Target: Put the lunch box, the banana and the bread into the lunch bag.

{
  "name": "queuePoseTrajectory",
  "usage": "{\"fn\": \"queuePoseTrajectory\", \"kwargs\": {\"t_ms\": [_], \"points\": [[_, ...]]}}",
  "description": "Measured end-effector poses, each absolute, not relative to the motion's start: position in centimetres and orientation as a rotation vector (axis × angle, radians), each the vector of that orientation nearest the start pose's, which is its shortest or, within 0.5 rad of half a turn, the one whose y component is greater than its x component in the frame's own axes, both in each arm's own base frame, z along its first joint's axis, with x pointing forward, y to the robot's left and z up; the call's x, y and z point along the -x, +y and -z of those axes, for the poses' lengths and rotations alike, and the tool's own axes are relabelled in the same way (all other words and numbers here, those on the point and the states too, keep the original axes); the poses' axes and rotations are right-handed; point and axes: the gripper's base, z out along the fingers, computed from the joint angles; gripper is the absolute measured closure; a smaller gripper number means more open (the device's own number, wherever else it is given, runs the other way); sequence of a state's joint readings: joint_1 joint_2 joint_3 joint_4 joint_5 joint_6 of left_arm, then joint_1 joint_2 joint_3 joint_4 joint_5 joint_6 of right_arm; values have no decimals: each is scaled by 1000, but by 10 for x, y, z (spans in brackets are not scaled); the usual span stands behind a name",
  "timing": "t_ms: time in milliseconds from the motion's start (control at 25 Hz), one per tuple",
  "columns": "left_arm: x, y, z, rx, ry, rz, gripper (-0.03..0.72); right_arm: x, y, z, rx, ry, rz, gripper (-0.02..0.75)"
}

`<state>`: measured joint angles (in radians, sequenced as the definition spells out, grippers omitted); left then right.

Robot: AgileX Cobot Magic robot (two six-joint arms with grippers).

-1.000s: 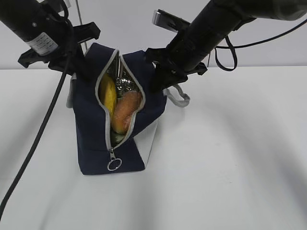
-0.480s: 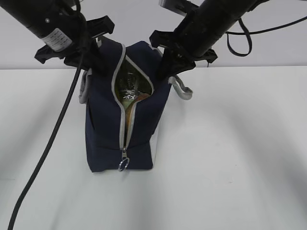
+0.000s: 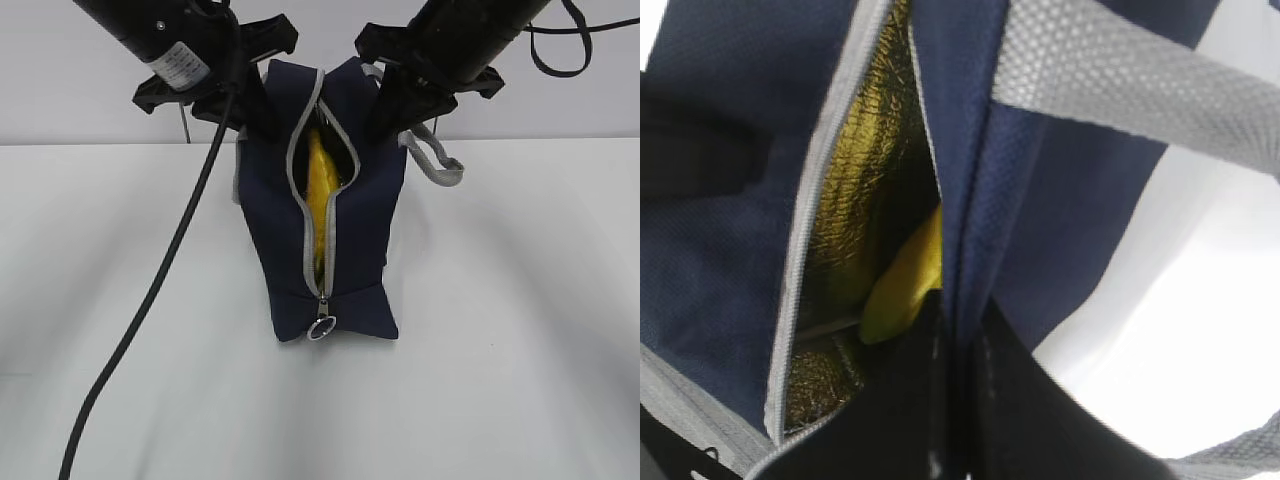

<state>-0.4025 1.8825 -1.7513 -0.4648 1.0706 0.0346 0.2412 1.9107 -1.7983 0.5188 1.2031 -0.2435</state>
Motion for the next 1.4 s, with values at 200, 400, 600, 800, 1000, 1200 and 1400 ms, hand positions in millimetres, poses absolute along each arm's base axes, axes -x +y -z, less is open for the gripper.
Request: {"fn": "queuePoseTrajectory", "kwargs": {"t_ms": [200, 400, 600, 800, 1000, 1200, 1400], "points": [[-375, -210, -309, -410, 2665, 798, 688, -391, 133, -316, 494, 2706, -632, 736], [-380, -214, -303, -404, 2670, 812, 688, -392, 129, -314, 493, 2723, -556, 736], [-383, -215, -298, -398, 2674, 813, 688, -395, 129, -308, 484, 2740, -537, 736], [-383, -215, -298, -400, 2676, 806, 653, -397, 130, -305, 478, 2742, -554, 711], [-382, -215, -298, -402, 2677, 805, 286, -397, 133, -307, 461, 2726, -611, 402], [-380, -215, -297, -417, 2704, 807, 74, -397, 134, -312, 447, 2716, -624, 242], [-375, -211, -306, -440, 2699, 782, 143, -396, 134, -314, 360, 2748, -642, 230]]}}
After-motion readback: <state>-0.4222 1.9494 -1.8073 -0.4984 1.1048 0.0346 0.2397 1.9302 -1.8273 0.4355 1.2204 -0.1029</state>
